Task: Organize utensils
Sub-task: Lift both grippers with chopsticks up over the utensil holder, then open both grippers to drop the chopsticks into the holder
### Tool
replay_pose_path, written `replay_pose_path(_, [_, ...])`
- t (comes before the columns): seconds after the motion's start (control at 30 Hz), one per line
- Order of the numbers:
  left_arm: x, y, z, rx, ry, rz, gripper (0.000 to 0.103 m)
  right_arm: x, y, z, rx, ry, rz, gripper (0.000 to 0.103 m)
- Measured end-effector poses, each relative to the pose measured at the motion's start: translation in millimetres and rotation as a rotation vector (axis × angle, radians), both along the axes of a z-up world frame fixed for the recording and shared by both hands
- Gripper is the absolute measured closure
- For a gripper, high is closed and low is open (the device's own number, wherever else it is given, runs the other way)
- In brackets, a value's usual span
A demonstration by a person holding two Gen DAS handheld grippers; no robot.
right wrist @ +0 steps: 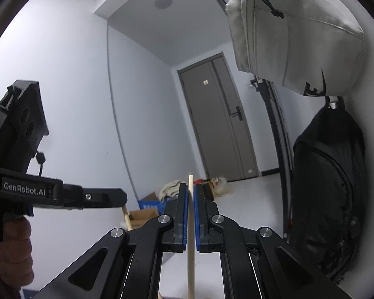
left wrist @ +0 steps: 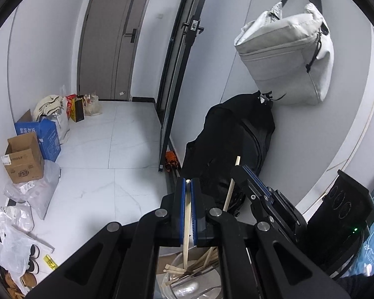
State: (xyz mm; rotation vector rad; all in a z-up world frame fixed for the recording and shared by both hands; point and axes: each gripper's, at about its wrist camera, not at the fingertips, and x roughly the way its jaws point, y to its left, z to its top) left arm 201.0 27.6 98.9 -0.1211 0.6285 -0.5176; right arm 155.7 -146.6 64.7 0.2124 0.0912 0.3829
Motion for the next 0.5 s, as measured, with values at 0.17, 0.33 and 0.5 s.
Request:
replay_pose_path(0.17, [-5, -3, -5, 0.006, 0.015, -0.024, 0.103, -4, -1, 1, -0.024, 0.008, 0.027, 0.099])
replay_pose_path(0.33, [-9, -5, -12, 0.008, 0.034, -0.060, 0.103, -8, -2, -7, -0.054, 0.043, 0.074, 0.099])
replay_pose_path(0.5, [-13, -6, -29, -0.006, 0.093, -0.091, 0.103, -21, -6, -18, -0.068, 0.096, 0.108, 0.099])
